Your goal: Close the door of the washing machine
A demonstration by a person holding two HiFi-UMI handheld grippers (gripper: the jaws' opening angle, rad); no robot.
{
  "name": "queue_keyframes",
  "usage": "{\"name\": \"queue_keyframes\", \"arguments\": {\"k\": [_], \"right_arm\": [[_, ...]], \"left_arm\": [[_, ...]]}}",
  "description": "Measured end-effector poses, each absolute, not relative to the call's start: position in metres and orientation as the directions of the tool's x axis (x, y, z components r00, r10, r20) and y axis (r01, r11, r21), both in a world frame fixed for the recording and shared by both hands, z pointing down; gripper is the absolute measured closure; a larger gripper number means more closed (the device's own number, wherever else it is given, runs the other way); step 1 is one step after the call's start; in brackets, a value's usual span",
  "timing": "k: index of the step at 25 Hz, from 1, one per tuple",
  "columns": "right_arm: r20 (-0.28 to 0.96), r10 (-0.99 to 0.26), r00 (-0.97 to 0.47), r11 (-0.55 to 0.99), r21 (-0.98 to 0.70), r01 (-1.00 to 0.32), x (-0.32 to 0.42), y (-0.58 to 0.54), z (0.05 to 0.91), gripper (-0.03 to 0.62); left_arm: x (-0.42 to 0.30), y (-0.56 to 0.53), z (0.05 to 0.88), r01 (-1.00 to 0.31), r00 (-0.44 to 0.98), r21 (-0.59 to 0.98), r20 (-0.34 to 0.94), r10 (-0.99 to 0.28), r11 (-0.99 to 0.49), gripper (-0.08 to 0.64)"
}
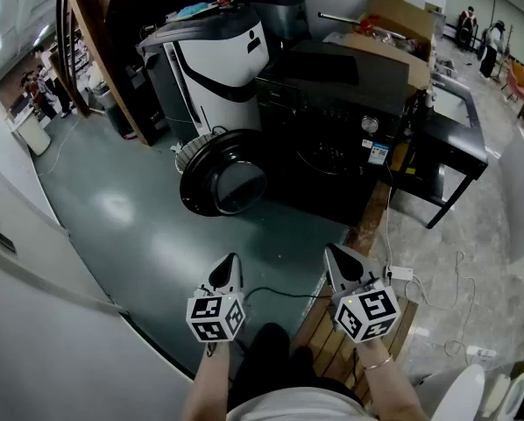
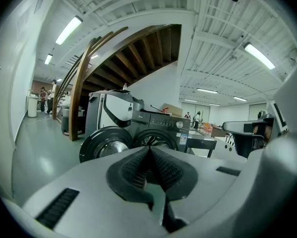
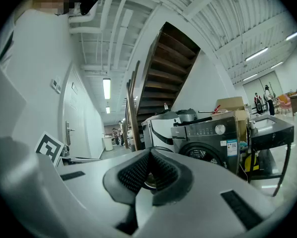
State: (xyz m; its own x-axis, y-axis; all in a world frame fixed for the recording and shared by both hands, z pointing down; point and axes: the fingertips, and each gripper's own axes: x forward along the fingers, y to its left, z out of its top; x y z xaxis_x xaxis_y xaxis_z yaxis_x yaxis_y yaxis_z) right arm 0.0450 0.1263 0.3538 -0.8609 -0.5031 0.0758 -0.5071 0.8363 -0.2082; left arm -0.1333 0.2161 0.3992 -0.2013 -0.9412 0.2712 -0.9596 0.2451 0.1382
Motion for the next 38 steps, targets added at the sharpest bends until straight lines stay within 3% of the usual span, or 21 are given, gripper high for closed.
{"name": "queue_keyframes", "arguments": {"k": [24, 34, 38], "right_arm": [[0.028, -0.492, -0.870, 0.849, -0.206, -0.487, 0.088, 0.109, 0.341, 0.586], [0.049, -0.482, -0.875, 0.840, -0.258, -0.478, 0.092, 0.104, 0.350, 0.586], [0.046, -0.488, -0.872, 0.833, -0.275, -0.480, 0.090, 0.095, 0.352, 0.586]], "left_arm": [[-0.101, 0.190, 0.383, -0.963, -0.207, 0.125, 0.217, -0.954, 0.238, 0.531], [-0.118, 0.193, 0.385, -0.951, -0.241, 0.133, 0.243, -0.940, 0.279, 0.353], [-0.133, 0.189, 0.383, -0.947, -0.267, 0.112, 0.241, -0.933, 0.300, 0.316]]}}
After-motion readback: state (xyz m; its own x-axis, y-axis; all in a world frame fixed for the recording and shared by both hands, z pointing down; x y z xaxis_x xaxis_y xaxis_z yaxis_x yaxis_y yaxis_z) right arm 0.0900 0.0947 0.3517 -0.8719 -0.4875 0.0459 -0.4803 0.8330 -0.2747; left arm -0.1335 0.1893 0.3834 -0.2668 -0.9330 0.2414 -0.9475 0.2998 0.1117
